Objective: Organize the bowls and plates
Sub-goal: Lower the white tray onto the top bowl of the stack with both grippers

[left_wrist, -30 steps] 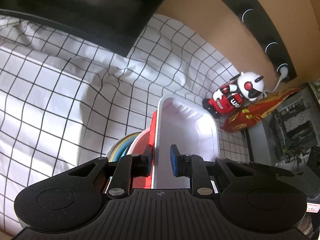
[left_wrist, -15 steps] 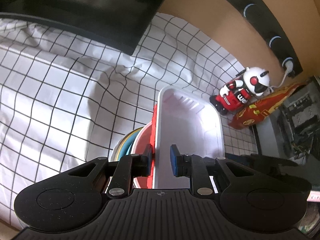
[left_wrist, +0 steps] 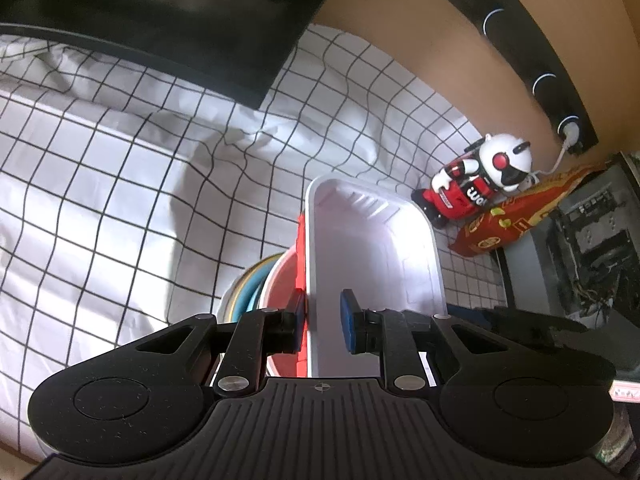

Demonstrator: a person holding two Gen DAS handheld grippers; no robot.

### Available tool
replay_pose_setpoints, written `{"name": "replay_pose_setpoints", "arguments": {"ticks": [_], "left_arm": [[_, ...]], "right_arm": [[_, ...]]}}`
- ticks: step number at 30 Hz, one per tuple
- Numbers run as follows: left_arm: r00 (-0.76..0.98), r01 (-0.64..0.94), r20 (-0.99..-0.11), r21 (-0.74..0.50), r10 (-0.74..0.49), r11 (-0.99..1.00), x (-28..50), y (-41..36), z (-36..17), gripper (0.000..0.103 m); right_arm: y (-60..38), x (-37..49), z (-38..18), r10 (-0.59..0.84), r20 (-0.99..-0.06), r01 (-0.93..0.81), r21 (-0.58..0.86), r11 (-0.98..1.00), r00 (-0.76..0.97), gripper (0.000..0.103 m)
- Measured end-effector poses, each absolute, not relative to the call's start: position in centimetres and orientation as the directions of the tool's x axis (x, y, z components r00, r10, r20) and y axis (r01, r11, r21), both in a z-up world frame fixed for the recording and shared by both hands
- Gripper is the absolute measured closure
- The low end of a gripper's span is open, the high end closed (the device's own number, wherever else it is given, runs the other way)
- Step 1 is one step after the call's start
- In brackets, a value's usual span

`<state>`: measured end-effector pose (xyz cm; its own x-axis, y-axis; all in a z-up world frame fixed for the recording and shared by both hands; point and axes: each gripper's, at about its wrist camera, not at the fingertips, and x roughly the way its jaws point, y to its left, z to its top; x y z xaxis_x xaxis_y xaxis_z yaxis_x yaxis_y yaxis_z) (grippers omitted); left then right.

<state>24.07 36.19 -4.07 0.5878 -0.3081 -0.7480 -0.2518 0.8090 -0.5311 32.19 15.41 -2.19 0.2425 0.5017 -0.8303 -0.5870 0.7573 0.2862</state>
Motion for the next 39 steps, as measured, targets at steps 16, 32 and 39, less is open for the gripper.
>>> {"name": "replay_pose_setpoints", "arguments": {"ticks": [16,32,39], "left_arm": [[0.578,-0.250,-0.739,-0.565,-0.347,0.787,23.9,36.0,-4.6,0.081],[0.586,-0.254,-0.746,-0.540,-0.316,0.803,23.4,36.2,-3.9,0.081],[0.581,-0.251,-0.740,-0.559,-0.339,0.790,23.2,36.2,-4.1,0.081]], "right_arm": [[15.0,31.7,-1.7,0.496,-0.827,-0.582,0.272,0.766,0.266,0.062],[14.8,31.0,-2.2,0.495,-0.835,-0.581,0.285,0.762,0.240,0.061],[14.8,31.0,-2.0,0.485,-0.837,-0.581,0.269,0.768,0.254,0.061]]}}
